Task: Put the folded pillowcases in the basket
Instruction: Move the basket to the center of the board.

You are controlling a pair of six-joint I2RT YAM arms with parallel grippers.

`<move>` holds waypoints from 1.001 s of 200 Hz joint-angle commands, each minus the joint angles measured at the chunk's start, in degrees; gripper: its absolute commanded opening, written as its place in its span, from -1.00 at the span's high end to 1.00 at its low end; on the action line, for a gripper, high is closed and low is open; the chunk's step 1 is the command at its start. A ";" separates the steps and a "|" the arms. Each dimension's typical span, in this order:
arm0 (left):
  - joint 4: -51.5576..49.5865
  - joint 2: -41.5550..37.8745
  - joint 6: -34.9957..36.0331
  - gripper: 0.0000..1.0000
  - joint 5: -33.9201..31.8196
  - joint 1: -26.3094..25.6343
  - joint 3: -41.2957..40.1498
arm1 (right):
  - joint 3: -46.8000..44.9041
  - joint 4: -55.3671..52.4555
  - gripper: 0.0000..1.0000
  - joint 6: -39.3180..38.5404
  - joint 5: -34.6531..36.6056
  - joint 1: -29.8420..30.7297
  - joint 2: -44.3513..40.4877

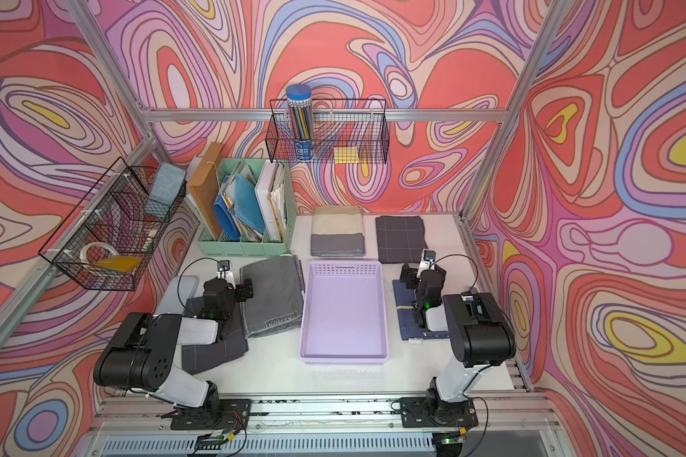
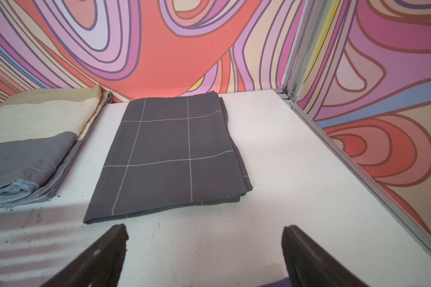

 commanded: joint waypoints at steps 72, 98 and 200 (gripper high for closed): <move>-0.14 -0.72 2.69 -0.97 8.07 0.26 0.21 | 0.33 -0.19 -0.97 0.35 -0.14 -0.12 0.09; -0.11 -0.81 2.67 -0.97 8.09 0.31 0.21 | 0.33 -0.11 -0.96 0.34 -0.11 -0.12 0.09; -0.87 -0.81 1.91 -0.98 6.29 0.33 0.53 | 0.24 -0.11 -0.97 0.33 -0.12 -0.15 0.10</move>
